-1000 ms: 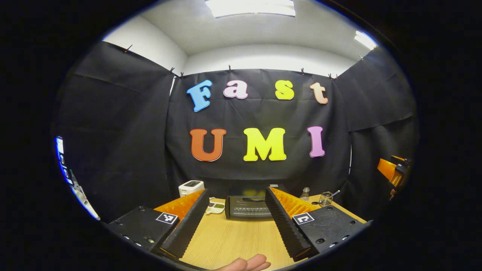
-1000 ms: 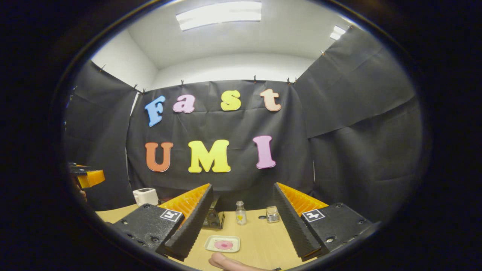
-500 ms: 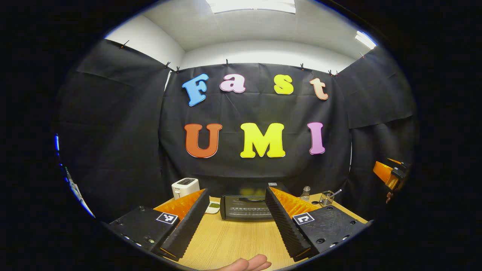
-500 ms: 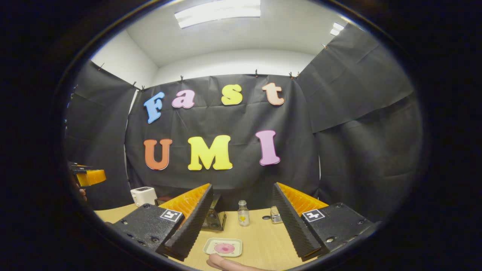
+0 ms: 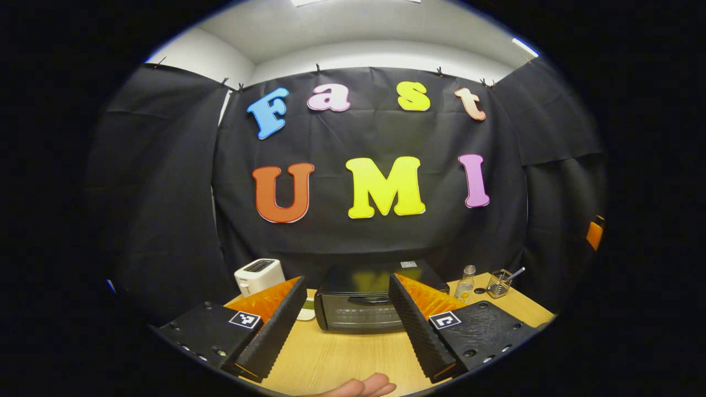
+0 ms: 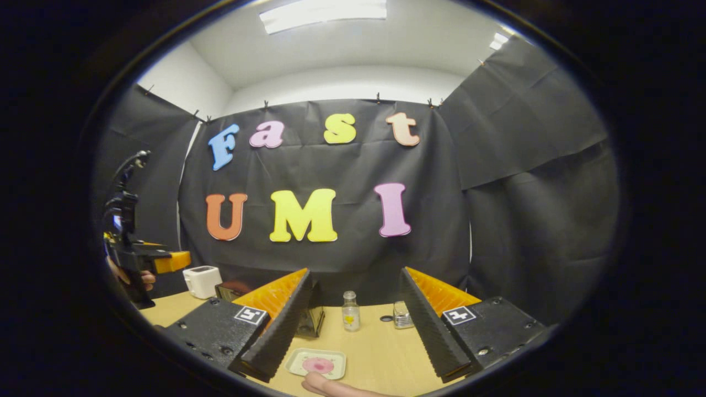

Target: Open the electric oven with the left hand, put the food in, and close the electric oven.

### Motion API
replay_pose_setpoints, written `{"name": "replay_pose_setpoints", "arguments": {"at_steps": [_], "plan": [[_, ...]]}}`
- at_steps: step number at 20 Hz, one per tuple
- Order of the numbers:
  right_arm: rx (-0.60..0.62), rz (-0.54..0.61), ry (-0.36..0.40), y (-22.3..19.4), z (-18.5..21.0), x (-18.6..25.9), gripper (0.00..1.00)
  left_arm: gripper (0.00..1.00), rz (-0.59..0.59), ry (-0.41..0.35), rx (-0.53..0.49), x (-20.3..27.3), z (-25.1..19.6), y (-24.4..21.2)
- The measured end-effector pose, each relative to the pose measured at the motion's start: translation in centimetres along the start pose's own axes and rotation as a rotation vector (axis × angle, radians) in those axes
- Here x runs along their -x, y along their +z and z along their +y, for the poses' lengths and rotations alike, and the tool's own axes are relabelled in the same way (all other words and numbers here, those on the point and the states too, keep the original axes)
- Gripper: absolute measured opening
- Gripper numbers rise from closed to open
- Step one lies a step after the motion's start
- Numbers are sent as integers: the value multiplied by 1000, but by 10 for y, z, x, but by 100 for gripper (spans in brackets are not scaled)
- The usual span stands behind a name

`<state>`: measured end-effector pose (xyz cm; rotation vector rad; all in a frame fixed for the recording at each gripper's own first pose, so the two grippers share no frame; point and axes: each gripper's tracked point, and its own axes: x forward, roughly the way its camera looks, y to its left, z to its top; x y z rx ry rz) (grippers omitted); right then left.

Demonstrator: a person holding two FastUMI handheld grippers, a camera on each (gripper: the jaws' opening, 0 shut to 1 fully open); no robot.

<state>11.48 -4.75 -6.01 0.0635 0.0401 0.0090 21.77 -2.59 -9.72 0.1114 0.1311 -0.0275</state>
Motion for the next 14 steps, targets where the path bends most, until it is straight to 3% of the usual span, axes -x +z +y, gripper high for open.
{"name": "replay_pose_setpoints", "arguments": {"at_steps": [1, 2, 8, 14], "plan": [[3, 3, -4, -1, -3, -4, 100, 84, 36, -13, 9, -20, -6, -10], [5, 6, -6, -3, -7, -7, 100, 95, 74, -24, 13, -41, -11, -23], [10, 11, -24, -9, -28, -24, 100, 96, 278, -59, 32, -137, -41, -83], [-3, 41, -47, -22, -51, -24, 100, 96, 412, -66, 41, -170, -56, -115]]}}
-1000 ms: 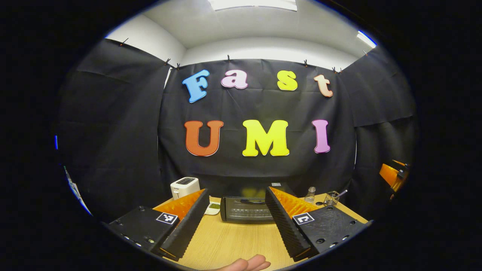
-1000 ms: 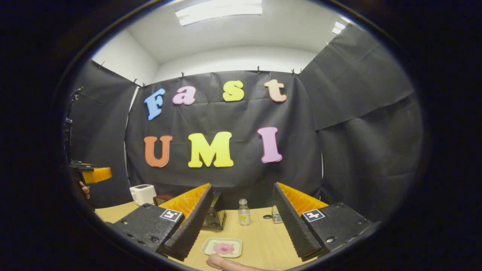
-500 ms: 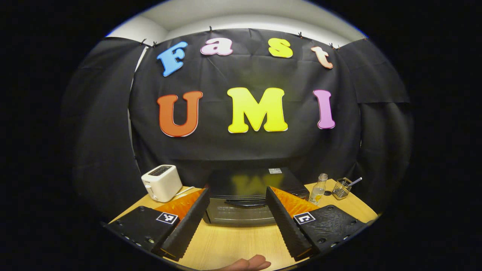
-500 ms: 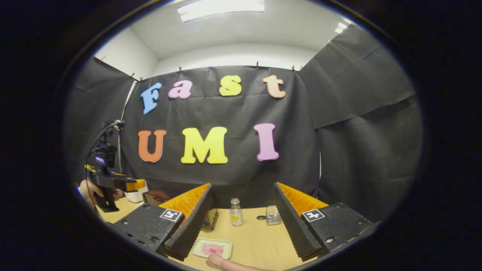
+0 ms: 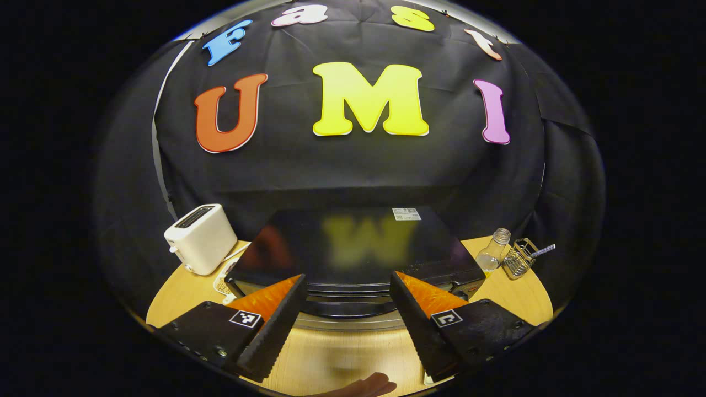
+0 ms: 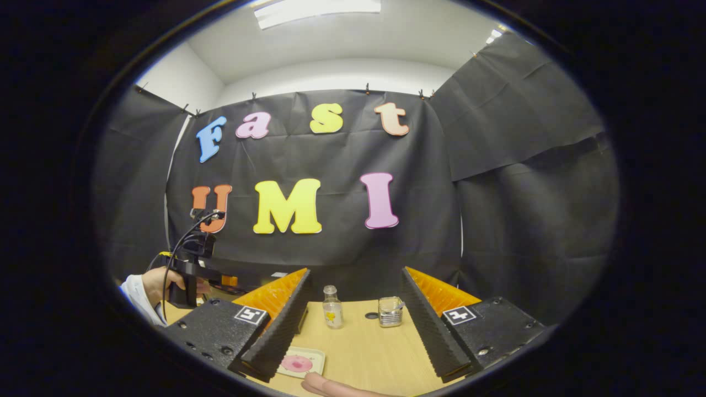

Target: Open the electric oven with the left hand, put the food in, and close the electric oven.

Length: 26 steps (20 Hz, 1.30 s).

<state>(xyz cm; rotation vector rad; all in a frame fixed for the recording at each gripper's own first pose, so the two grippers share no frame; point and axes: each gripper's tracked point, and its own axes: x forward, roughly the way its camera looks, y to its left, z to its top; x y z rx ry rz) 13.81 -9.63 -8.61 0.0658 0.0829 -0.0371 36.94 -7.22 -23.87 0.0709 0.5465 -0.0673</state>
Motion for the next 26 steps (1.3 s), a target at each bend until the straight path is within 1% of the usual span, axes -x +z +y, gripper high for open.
{"name": "replay_pose_setpoints", "arguments": {"at_steps": [2, 3, 5, 8, 11, 13, 15, 17, 20, 26], "plan": [[5, 0, -17, 2, -9, 6, 99, 95, 45, 5, 6, -6, 0, -10], [9, -7, -24, 6, -12, 10, 100, 95, 38, 19, -8, -7, 4, -8], [19, -22, -37, 12, -17, 19, 99, 95, 46, 11, 6, -9, 2, -9], [33, -25, -46, 18, -18, 30, 100, 96, 48, 6, -7, -8, 3, -10], [41, -10, -21, 18, -9, 41, 100, 96, 55, 7, -24, -3, 3, -13], [33, 26, 4, 9, -4, 45, 99, 96, 44, 15, -48, 2, 1, -16], [27, 59, 15, 3, -3, 49, 100, 96, 46, 17, -44, 5, 0, -19], [26, 85, 11, -1, -4, 54, 100, 96, 52, 17, -37, 12, -2, -24], [27, 94, 2, -3, -4, 64, 99, 96, 53, 13, -43, 24, -3, -35], [30, 76, -4, 1, 3, 83, 100, 96, 41, 1, -35, 48, -5, -65]]}}
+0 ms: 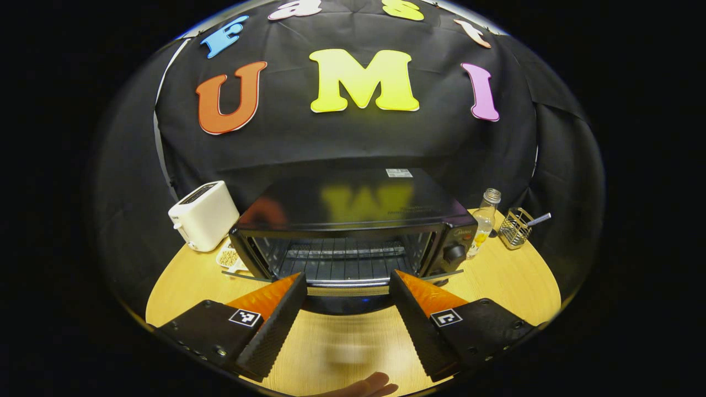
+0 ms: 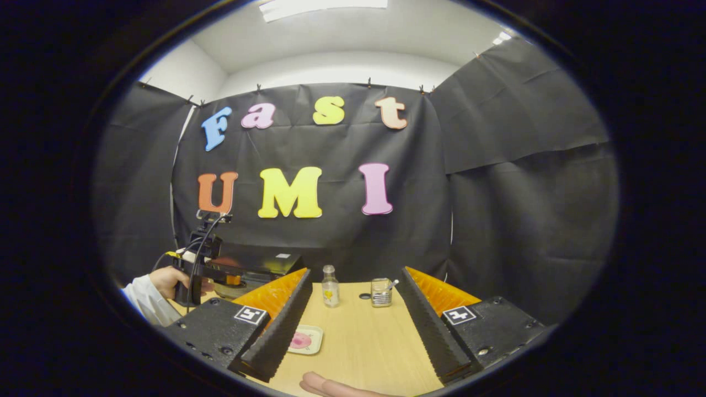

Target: Open the electric oven with the left hand, put the food in, and close the electric oven.

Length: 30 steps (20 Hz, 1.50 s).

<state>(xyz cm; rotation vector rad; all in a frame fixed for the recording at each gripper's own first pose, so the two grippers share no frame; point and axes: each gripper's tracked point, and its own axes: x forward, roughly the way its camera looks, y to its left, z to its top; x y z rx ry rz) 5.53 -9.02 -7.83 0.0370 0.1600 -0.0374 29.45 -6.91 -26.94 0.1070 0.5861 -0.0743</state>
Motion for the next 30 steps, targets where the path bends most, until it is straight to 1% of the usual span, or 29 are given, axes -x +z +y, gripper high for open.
{"name": "replay_pose_setpoints", "arguments": {"at_steps": [3, 9, 12, 15, 18, 21, 27, 28, 30], "plan": [[-6, -12, 15, 3, 7, 10, 100, 96, 10, -12, 7, 10, -1, -20], [13, -45, -5, 12, 8, 24, 99, 95, 38, -32, 19, 22, -5, -57], [14, -50, 1, 13, 13, 27, 100, 96, 55, -32, 17, 24, -6, -70], [13, -45, 13, 12, 17, 28, 100, 95, 73, -33, 7, 24, -7, -83], [20, -41, 7, 12, 17, 28, 100, 95, 104, -33, 16, 26, -8, -102], [27, -36, 4, 12, 17, 29, 100, 95, 110, -32, 15, 24, -10, -115], [4, -14, 15, 6, 23, 26, 100, 95, 206, -34, 24, 12, -11, -158], [5, -7, 15, 4, 23, 24, 100, 96, 211, -34, 33, 11, -12, -163], [11, 11, 18, -1, 25, 20, 100, 96, 183, -33, 33, 12, -12, -158]]}}
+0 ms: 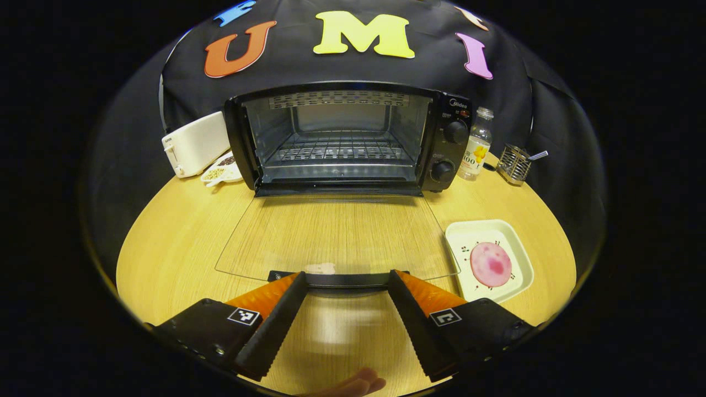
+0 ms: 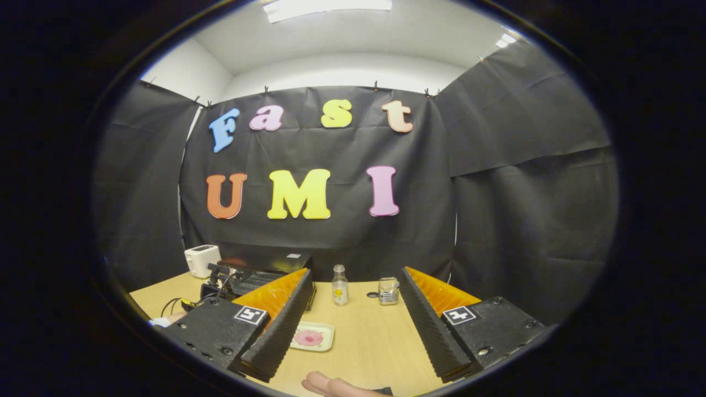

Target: Open the electric oven with the left hand, put the food in, and close the electric oven.

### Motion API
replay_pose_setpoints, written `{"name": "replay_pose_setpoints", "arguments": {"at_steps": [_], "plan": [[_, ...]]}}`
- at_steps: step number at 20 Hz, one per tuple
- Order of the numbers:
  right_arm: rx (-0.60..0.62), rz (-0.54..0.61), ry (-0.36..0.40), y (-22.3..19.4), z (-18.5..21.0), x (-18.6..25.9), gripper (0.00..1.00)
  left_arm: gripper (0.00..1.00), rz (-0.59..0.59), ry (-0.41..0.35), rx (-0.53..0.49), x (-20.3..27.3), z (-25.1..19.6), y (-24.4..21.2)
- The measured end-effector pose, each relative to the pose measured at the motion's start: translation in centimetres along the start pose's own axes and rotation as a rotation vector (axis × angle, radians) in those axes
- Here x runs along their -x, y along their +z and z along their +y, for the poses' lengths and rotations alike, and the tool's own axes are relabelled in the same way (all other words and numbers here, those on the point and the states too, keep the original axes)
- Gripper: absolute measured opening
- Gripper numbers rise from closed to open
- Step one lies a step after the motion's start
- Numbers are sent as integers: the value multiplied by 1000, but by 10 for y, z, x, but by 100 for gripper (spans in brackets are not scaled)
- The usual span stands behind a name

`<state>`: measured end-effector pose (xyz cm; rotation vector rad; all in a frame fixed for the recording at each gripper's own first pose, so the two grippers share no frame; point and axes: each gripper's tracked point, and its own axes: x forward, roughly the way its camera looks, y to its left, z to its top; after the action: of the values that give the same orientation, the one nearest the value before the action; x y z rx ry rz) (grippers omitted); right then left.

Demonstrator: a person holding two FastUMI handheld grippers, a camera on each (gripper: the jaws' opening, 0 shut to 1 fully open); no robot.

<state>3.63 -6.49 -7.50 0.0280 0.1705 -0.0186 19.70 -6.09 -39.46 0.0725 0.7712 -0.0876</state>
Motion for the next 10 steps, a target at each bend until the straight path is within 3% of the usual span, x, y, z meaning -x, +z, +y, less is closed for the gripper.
{"name": "replay_pose_setpoints", "arguments": {"at_steps": [4, 10], "plan": [[1, 58, 9, -15, 5, -14, 100, 95, -67, 6, 4, 18, 3, 16], [23, 247, 32, -66, 14, -58, 100, 95, -307, 78, -21, 95, 21, 76]]}}
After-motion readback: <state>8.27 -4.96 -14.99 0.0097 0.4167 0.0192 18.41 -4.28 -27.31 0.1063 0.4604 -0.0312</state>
